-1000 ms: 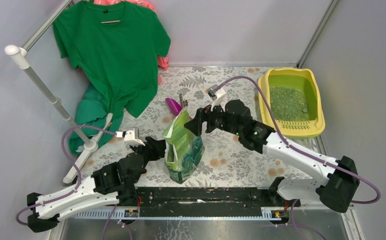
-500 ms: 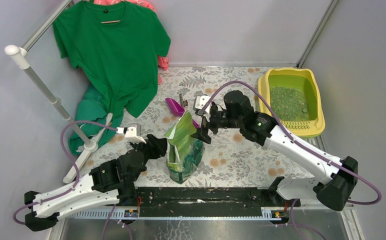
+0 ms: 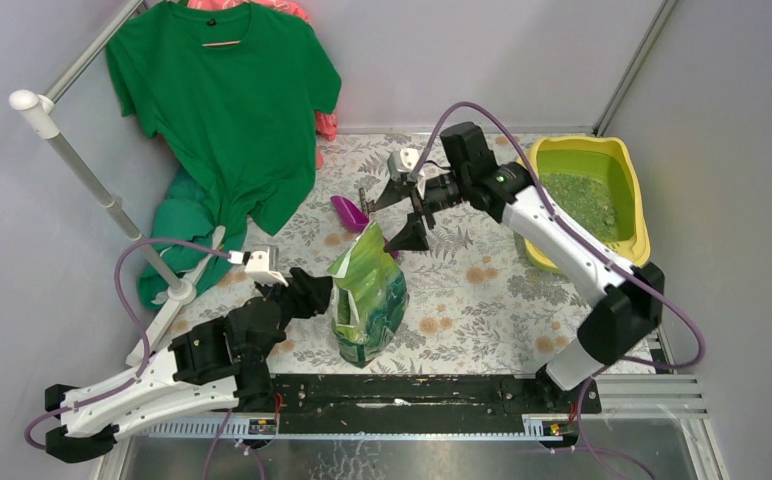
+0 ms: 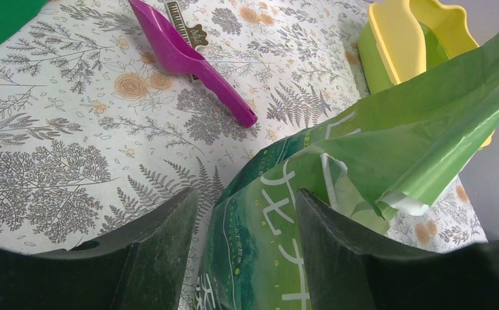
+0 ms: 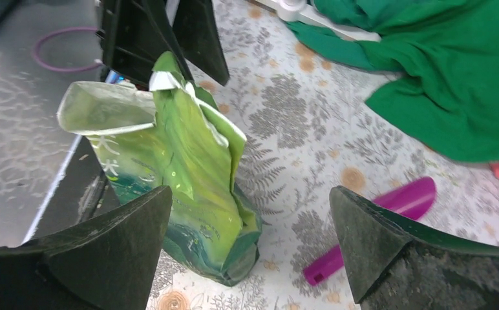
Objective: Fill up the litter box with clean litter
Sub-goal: Adjust the cat litter bag at the center of the board.
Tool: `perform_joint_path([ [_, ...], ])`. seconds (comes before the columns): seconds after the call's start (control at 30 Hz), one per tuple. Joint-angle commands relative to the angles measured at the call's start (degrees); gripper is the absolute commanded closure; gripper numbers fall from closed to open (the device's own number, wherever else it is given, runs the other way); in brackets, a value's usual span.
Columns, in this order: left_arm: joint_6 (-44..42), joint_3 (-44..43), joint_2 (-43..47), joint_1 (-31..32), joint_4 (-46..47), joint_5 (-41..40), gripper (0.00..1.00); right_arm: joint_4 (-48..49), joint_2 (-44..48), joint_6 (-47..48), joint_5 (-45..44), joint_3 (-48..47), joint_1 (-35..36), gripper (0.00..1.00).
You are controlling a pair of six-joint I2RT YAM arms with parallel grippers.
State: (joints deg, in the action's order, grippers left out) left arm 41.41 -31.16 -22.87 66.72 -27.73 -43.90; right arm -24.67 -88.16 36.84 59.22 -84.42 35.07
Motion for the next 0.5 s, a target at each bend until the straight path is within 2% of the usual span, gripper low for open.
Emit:
perform_joint_path([
  [0.0,-1.42,-1.53,0.89,0.25,-1.29,-0.03,0.36,-13.2,-6.42,8.97,13.38,-9.66,-0.53,0.0],
  [0.17,-2.04,-1.85,0.24,0.25,-1.28,-0.15,0.36,-24.91,-12.01,17.74,18.73,-16.16,-0.53,0.0],
  [0.37,-2.54,-1.94,0.2,0.25,-1.28,-0.34,0.36,-25.24,-12.56,20.4,24.03,-13.63,-0.45,0.0],
  [0.47,-2.5,-1.95,0.26,0.25,-1.21,-0.35,0.36,-24.79,-12.8,20.45,25.52,-13.38,-0.02,0.04],
])
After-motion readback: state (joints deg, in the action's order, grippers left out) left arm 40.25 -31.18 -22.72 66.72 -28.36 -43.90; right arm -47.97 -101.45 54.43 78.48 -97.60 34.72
